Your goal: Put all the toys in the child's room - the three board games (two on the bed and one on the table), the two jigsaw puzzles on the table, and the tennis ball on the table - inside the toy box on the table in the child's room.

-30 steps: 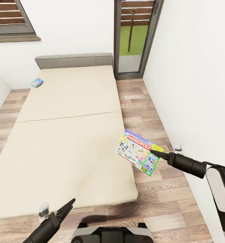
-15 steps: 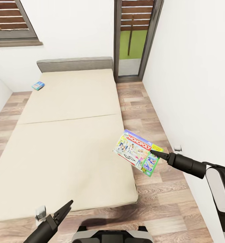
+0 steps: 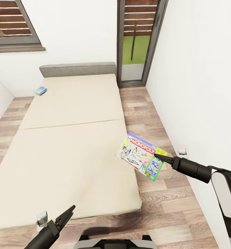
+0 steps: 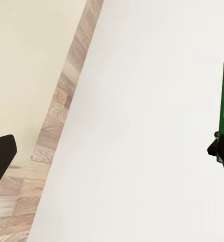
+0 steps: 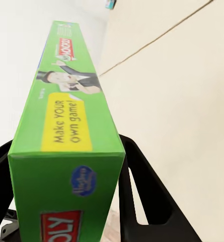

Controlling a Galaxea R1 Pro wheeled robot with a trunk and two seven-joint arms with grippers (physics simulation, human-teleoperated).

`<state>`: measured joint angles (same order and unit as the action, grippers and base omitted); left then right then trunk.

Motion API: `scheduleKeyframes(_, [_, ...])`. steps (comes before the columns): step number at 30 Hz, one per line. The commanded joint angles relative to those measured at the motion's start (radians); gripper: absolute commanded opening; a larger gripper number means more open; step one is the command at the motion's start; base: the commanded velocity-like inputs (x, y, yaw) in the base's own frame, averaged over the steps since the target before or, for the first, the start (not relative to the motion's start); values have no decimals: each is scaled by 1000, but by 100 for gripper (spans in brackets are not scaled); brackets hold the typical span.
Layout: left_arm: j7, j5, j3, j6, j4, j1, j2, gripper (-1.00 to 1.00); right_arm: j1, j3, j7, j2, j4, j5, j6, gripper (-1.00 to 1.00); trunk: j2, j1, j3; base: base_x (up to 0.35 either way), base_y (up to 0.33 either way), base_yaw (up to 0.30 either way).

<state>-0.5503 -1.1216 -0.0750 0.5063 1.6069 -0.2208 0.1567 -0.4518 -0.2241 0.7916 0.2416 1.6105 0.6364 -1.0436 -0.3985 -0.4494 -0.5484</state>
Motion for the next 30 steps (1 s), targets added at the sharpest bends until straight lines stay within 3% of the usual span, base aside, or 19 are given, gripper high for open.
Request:
scheduleKeyframes(1, [1, -8, 0, 8, 1, 0, 0, 100, -1, -1, 6, 0, 0, -4, -4, -100, -1, -1, 1, 0, 0, 0])
scheduleKeyframes(30, [-3, -10, 1, 9, 1, 0, 1, 100, 15, -1, -4, -10, -1, -15, -4, -100, -1, -1, 40, 0, 0, 0])
